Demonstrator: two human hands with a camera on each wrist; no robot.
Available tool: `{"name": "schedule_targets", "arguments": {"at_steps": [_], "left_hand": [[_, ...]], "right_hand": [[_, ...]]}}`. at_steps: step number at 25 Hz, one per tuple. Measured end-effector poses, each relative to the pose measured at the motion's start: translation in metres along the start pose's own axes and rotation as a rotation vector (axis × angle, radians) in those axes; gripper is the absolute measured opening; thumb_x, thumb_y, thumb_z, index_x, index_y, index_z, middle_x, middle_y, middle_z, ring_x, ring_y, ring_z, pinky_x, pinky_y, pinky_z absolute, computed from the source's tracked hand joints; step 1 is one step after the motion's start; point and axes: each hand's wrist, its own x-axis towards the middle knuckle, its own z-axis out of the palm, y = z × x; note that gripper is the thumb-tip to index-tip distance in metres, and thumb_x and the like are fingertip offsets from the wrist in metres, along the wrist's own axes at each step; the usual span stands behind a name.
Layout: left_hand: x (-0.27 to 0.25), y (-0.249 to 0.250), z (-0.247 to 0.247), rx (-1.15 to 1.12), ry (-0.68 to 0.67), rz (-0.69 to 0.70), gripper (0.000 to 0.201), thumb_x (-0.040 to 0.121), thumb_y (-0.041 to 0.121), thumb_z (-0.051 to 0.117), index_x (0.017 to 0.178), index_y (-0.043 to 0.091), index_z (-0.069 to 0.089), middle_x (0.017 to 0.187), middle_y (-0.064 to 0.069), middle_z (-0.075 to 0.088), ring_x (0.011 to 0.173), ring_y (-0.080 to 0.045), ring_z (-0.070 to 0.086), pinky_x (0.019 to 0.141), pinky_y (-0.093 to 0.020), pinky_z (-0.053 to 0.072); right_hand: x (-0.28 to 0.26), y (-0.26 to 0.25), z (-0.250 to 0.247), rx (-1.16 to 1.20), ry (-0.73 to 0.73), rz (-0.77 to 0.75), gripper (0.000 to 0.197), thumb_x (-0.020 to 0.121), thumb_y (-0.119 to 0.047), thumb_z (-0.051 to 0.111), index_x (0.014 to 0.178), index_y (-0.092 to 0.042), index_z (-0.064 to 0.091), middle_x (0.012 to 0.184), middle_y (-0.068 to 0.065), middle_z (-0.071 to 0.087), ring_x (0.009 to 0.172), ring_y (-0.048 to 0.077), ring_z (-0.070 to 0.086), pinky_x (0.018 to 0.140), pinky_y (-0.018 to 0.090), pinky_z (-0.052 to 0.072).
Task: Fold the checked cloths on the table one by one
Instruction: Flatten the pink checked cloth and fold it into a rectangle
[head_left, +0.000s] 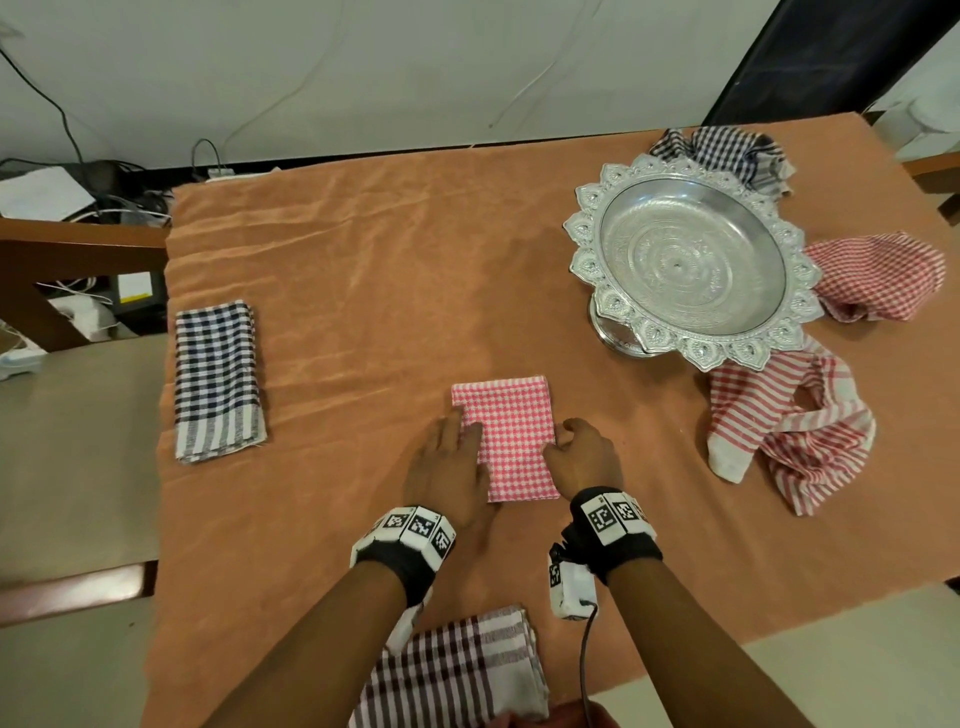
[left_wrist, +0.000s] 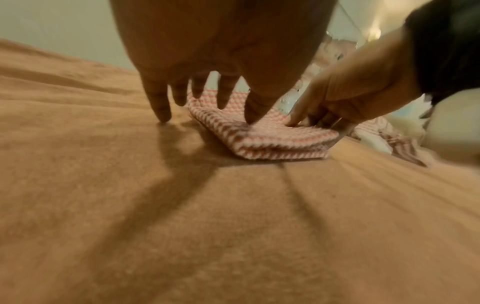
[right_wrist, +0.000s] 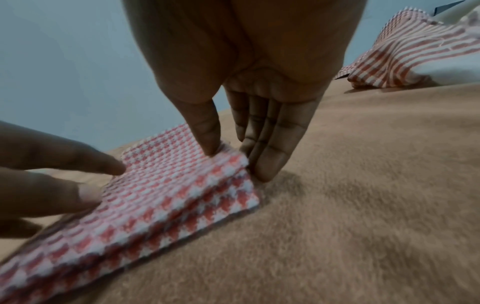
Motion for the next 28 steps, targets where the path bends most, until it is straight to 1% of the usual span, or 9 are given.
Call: {"name": "schedule_targets", "arguments": {"at_steps": [2, 5, 8, 12, 15, 18, 20, 24, 28], "left_hand": [[-0.016, -0.001, -0.006, -0.241, 0.12, -0.228, 0.048, 0.094, 0.036, 0.045, 0.138, 0.018, 0.04, 0.144, -0.011, 0.038, 0.125, -0.029, 0.044, 0.094, -0.037, 0.041], [-0.034, -0.004, -0.004, -0.607, 0.067, -0.447, 0.048, 0.09, 0.031, 0.057, 0.133, 0.013, 0.045, 0.131, -0.009, 0.054, 0.111, -0.026, 0.056, 0.083, -0.03, 0.04], [-0.034, -0.012, -0.005, -0.826, 0.159, -0.409, 0.048, 0.085, 0.012, 0.063, 0.13, 0.008, 0.048, 0.125, -0.01, 0.06, 0.101, -0.021, 0.058, 0.08, -0.03, 0.042], [-0.005, -0.041, -0.021, -0.659, 0.301, -0.33, 0.057, 0.082, 0.0, 0.059, 0.135, 0.015, 0.045, 0.135, -0.009, 0.049, 0.115, -0.028, 0.055, 0.096, -0.043, 0.048], [0.003, -0.054, -0.029, -0.548, 0.24, -0.209, 0.063, 0.082, 0.0, 0.059, 0.139, 0.02, 0.042, 0.142, -0.005, 0.038, 0.12, -0.026, 0.051, 0.098, -0.04, 0.047], [-0.007, -0.052, -0.018, -0.504, 0.258, -0.269, 0.061, 0.083, 0.008, 0.062, 0.139, 0.019, 0.041, 0.14, -0.004, 0.039, 0.113, -0.026, 0.056, 0.094, -0.035, 0.047], [-0.016, -0.049, -0.003, -0.573, 0.263, -0.368, 0.062, 0.081, 0.013, 0.065, 0.137, 0.019, 0.04, 0.136, -0.005, 0.044, 0.111, -0.026, 0.058, 0.094, -0.037, 0.048], [-0.02, -0.045, 0.006, -0.716, 0.32, -0.313, 0.066, 0.08, 0.001, 0.061, 0.139, 0.017, 0.037, 0.133, -0.008, 0.053, 0.117, -0.025, 0.055, 0.096, -0.04, 0.048], [-0.02, -0.052, -0.006, -0.603, 0.315, -0.332, 0.064, 0.083, 0.007, 0.061, 0.142, 0.018, 0.037, 0.136, -0.01, 0.047, 0.117, -0.028, 0.054, 0.093, -0.038, 0.047]], "right_hand": [[-0.001, -0.002, 0.0, -0.003, -0.037, 0.0, 0.044, 0.086, -0.021, 0.056, 0.128, -0.008, 0.051, 0.117, 0.014, 0.064, 0.097, 0.029, 0.061, 0.078, 0.03, 0.046], [-0.006, -0.006, 0.003, 0.049, -0.124, -0.002, 0.061, 0.084, -0.017, 0.059, 0.139, -0.013, 0.034, 0.122, 0.013, 0.059, 0.102, 0.031, 0.06, 0.075, 0.03, 0.043], [-0.028, -0.012, 0.014, 0.174, -0.233, -0.019, 0.096, 0.079, -0.01, 0.063, 0.149, -0.029, 0.001, 0.114, 0.012, 0.062, 0.088, 0.03, 0.066, 0.074, 0.04, 0.056], [-0.066, -0.02, 0.029, 0.227, -0.465, 0.048, 0.11, 0.087, -0.021, 0.063, 0.141, -0.039, -0.031, 0.089, 0.013, 0.07, 0.069, 0.027, 0.069, 0.058, 0.035, 0.058], [-0.057, -0.024, 0.014, 0.189, -0.26, 0.034, 0.102, 0.089, -0.03, 0.062, 0.149, -0.028, -0.02, 0.117, 0.011, 0.065, 0.07, 0.02, 0.063, 0.057, 0.026, 0.048], [-0.023, -0.024, 0.001, 0.023, 0.001, -0.046, 0.076, 0.09, -0.035, 0.055, 0.152, -0.017, 0.016, 0.13, 0.011, 0.056, 0.098, 0.024, 0.059, 0.083, 0.031, 0.047], [-0.006, -0.023, 0.003, -0.092, -0.043, -0.124, 0.059, 0.091, -0.036, 0.051, 0.143, -0.013, 0.038, 0.134, 0.013, 0.053, 0.115, 0.027, 0.055, 0.094, 0.034, 0.045], [0.003, -0.021, 0.013, -0.22, -0.135, -0.139, 0.026, 0.088, -0.022, 0.05, 0.107, -0.01, 0.064, 0.108, 0.01, 0.067, 0.095, 0.029, 0.062, 0.077, 0.03, 0.047], [-0.014, -0.013, 0.016, -0.185, -0.167, -0.094, 0.006, 0.083, -0.014, 0.052, 0.083, -0.011, 0.057, 0.084, 0.007, 0.06, 0.073, 0.026, 0.056, 0.062, 0.028, 0.04]]}}
